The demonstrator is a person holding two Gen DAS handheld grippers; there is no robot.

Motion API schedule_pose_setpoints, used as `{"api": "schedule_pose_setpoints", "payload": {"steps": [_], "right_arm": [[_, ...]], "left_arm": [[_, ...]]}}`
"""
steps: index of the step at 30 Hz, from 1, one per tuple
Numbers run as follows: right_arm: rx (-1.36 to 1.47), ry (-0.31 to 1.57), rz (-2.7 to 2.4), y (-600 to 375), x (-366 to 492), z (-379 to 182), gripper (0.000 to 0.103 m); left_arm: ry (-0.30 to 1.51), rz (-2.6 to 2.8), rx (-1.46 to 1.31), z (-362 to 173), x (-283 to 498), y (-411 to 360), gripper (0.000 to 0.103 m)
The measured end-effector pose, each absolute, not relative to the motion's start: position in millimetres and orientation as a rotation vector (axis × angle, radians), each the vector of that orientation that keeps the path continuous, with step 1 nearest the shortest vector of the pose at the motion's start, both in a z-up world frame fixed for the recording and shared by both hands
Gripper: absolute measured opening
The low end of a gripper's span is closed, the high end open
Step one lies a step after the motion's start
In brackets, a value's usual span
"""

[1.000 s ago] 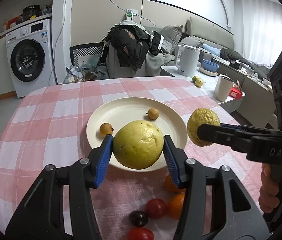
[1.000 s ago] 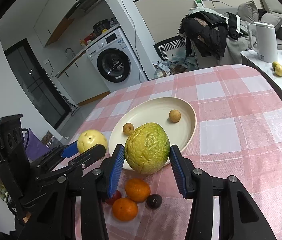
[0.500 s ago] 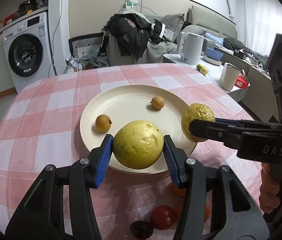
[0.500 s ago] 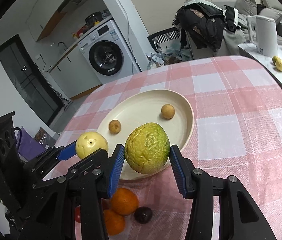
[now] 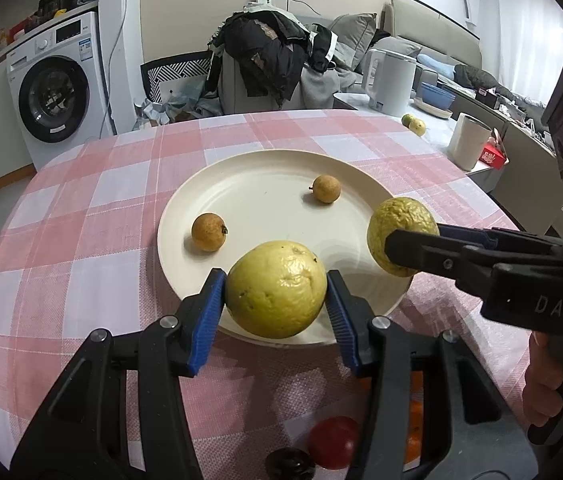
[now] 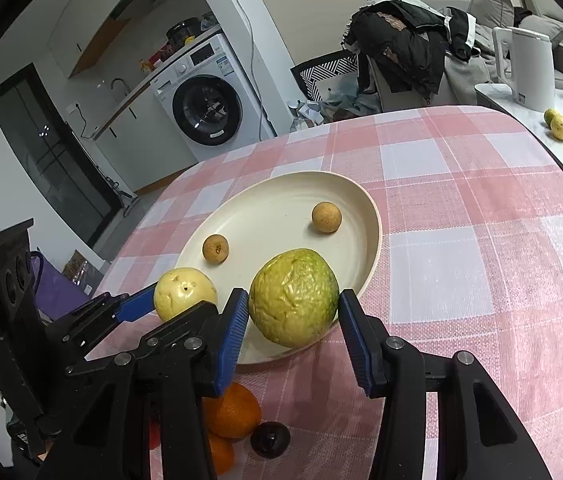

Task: Organize fruits
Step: 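Lower both large fruits onto the plate and open both tools, then move the right tool to an orange and close its fingers on it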

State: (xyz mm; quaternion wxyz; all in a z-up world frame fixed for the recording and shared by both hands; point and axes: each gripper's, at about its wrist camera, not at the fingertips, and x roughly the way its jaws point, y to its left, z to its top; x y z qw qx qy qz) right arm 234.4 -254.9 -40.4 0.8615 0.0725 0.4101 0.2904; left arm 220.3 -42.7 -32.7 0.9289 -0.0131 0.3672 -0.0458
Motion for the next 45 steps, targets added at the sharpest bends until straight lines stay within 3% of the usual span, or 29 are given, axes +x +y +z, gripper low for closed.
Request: {"api": "schedule_pose_setpoints", "payload": {"steps": [13,15,16,18,19,21,23,27,45], "right_arm": [[0.124,0.844,0.555,-260.8,232.9,-35.7,0.048],[0.113,0.835,0.544,-264.0,229.9,-34.0,0.054],[0.11,0.831,0.535,-266.6,227.5,-33.2,0.057],[0.11,0.82,0.52,-271.7,222.5,-31.9,0.076],[0.108,0.805,0.513,-275.4,218.4,-30.5,0.079],[0.101,0.782,0.513,-280.4,211.8,-28.0,0.093],[0.084,0.771,0.507,-284.2,205.3,-24.9,0.099],[0.053,0.766,0.49,-289.8,194.2,-20.1,0.101],[-0.115,0.805,0.564,-262.0,143.5,-16.8,0.103]], "left_arm": [[0.724,-0.084,-0.029,-26.0,214.4,-40.5,0.048],[0.713,-0.091,-0.035,-20.9,209.5,-38.6,0.053],[0.71,-0.091,-0.039,-18.6,206.7,-37.3,0.062],[0.7,-0.086,-0.056,-13.5,198.0,-32.9,0.077],[0.686,-0.09,-0.067,-10.6,192.7,-30.7,0.081],[0.666,-0.096,-0.068,-4.3,181.2,-27.0,0.082],[0.665,-0.074,-0.066,0.7,171.2,-23.5,0.087],[0.638,-0.057,-0.088,11.6,147.4,-14.5,0.102],[0.634,-0.012,-0.056,12.8,68.2,-7.6,0.102]]}}
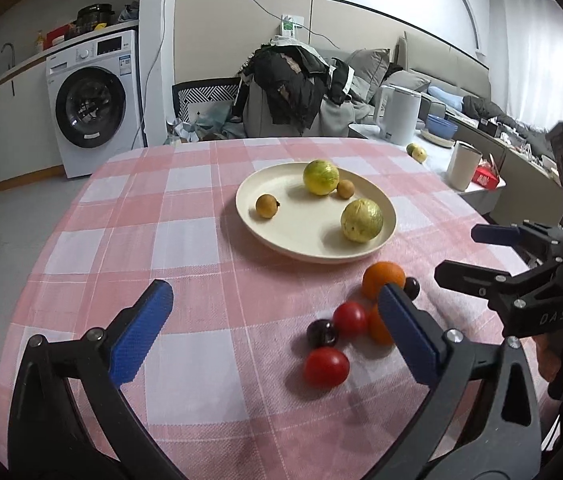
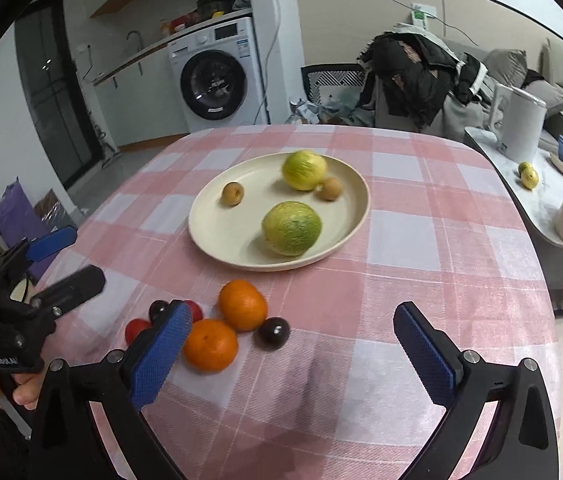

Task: Organize fruits
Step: 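Move the right tool to an orange and close its fingers on it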

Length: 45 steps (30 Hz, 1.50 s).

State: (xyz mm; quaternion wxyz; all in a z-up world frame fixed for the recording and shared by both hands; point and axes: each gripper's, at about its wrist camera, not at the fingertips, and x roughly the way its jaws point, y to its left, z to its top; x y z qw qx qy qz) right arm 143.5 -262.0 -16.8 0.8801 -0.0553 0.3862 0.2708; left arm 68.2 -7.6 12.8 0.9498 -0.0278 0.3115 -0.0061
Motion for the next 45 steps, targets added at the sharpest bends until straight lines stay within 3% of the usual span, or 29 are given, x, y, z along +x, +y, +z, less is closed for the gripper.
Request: {"api": "schedule_pose_setpoints", "payload": {"steps": [21,26,30,45], "right_arm": [[-0.228,0.938,0.709,-232.3,127.7,-47.8,0.101],[-0.217,0.968,0.744,-228.0,125.4,-54.7,0.082],[-0.195,0.992,0.77,-224.1,124.8,-61.5,0.073],[-0.179,0.965,0.759,-210.6,126.9,-66.0,0.054]], "left_arm": [[0.671,0.001,-0.072,4.6,69.6,-1.2,0.102],[0.673,-0.004,-0.067,3.0,71.7,-1.6,0.102],[0.674,-0.006,-0.058,1.1,72.2,-2.2,0.102],[0.686,-0.008,-0.06,-3.6,74.0,-3.4,0.102]]}}
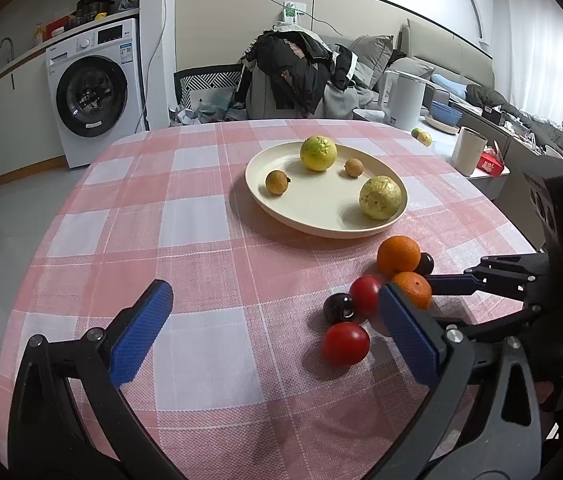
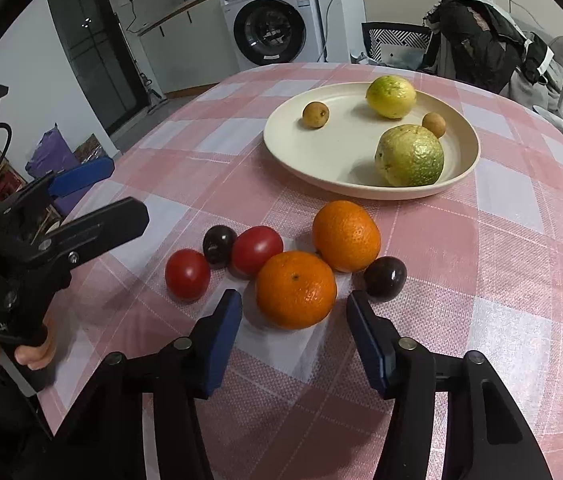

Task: Organize fruits
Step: 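Move the right tool to an orange and close its fingers on it, then close the left tool on a red tomato beside the orange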

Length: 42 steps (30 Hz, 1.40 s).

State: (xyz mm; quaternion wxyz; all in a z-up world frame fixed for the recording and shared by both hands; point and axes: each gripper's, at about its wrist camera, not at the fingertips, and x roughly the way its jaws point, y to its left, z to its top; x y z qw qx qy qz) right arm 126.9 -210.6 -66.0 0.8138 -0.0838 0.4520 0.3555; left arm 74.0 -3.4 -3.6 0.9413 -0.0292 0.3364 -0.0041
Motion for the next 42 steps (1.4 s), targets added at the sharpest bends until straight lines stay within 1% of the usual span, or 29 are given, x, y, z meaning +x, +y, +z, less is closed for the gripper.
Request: {"api": "schedule_pose_setpoints", "payload": {"steps": [4,7,14,20,26,27,29,31,34,36,37,38,40,42], "right_arm": [[-0.177,0.959,0.752,-208.8,128.2,-66.1,0.05],[-0.186,0.952,0.745,-207.6,128.4,-66.1,0.042],[-0.188,0.942,0.75,-210.9,126.1,-64.7,0.04],[-0.161,0.885,0.76,-222.4,121.9,-43.9,0.039],[-0.12,0.849,0.763,-236.2,122.3,-27.5,0.039],[-0.121,0.851,0.761,-237.2,122.6,-27.6,0.039],[-0.122,0.856,0.754,-237.4,124.3,-28.9,0.039],[-0.12,0.861,0.751,-237.9,125.6,-29.8,0.039],[-0.124,0.862,0.75,-237.8,125.8,-30.5,0.039],[-0.124,0.861,0.753,-238.1,126.2,-30.8,0.039],[-0.125,0.861,0.753,-238.1,126.0,-30.7,0.039],[-0.126,0.861,0.753,-238.2,125.9,-30.8,0.039],[-0.126,0.862,0.753,-238.8,126.1,-31.5,0.039],[-0.127,0.861,0.752,-238.8,126.0,-31.4,0.039]], "left_arm": [[0.687,-0.01,-0.06,-3.7,74.0,-3.5,0.102],[0.687,-0.008,-0.057,-4.8,74.0,-3.6,0.102],[0.705,-0.022,-0.061,-11.5,74.7,-3.9,0.102],[0.725,-0.071,-0.064,-14.3,72.7,-5.4,0.102],[0.818,-0.141,-0.016,-28.0,77.2,-20.5,0.102],[0.833,-0.149,-0.008,-31.1,77.7,-23.8,0.1],[0.852,-0.165,-0.002,-35.2,78.2,-27.4,0.093],[0.873,-0.18,0.007,-39.0,78.2,-30.2,0.083],[0.894,-0.196,0.014,-44.0,77.9,-32.7,0.075],[0.903,-0.208,0.011,-45.7,76.8,-32.9,0.064],[0.905,-0.212,0.009,-46.3,77.8,-34.0,0.061],[0.908,-0.216,0.009,-46.7,77.9,-34.3,0.06],[0.913,-0.22,0.009,-47.5,79.0,-35.0,0.053],[0.921,-0.226,0.005,-48.3,79.6,-35.6,0.047]]}}
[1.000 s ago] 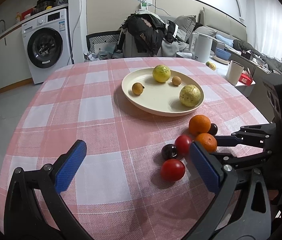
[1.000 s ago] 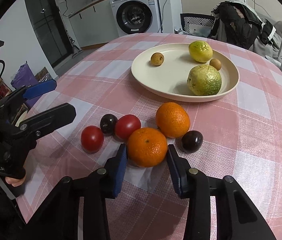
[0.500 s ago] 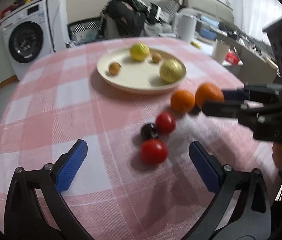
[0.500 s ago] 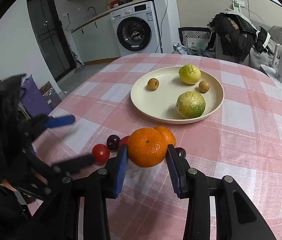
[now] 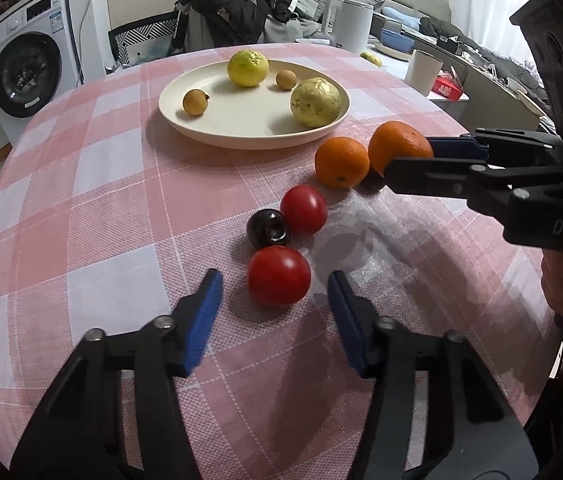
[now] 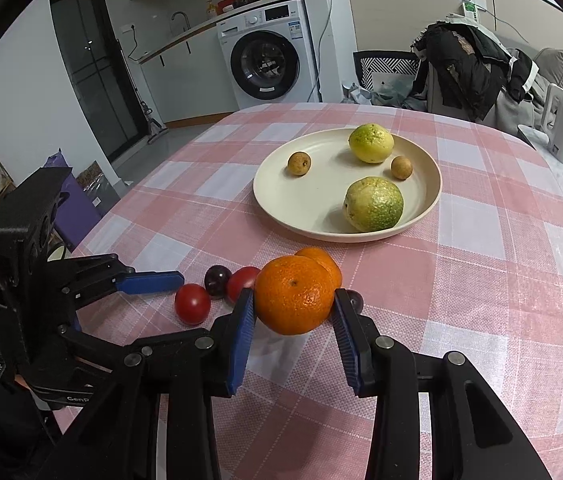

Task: Organize fruits
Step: 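Close the left tool on a red tomato beside the orange, then carry the red tomato with the left tool while the right carries the orange over the plate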

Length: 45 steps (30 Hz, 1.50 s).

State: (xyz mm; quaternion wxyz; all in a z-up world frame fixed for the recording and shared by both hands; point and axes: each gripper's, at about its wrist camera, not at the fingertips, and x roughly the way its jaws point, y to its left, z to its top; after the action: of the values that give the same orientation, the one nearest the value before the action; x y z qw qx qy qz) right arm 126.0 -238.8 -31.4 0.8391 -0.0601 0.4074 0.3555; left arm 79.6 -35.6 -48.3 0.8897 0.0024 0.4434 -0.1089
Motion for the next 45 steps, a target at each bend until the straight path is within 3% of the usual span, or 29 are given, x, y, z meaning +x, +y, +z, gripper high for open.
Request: {"api": "schedule_pose_setpoints", "payload": {"steps": [5,45], "right_arm": [[-0.127,0.862,0.752,-239.9,126.6,-32.3,0.039],[-0.026,0.809,0.708,-252.6,144.5,-26.6,0.039]], "left_arm": [[0.923,-0.24,0.021,-48.5,80.2,-38.9,0.029],[0.711,-0.181,-0.056,7.1,98.3,-24.2,0.028]]}}
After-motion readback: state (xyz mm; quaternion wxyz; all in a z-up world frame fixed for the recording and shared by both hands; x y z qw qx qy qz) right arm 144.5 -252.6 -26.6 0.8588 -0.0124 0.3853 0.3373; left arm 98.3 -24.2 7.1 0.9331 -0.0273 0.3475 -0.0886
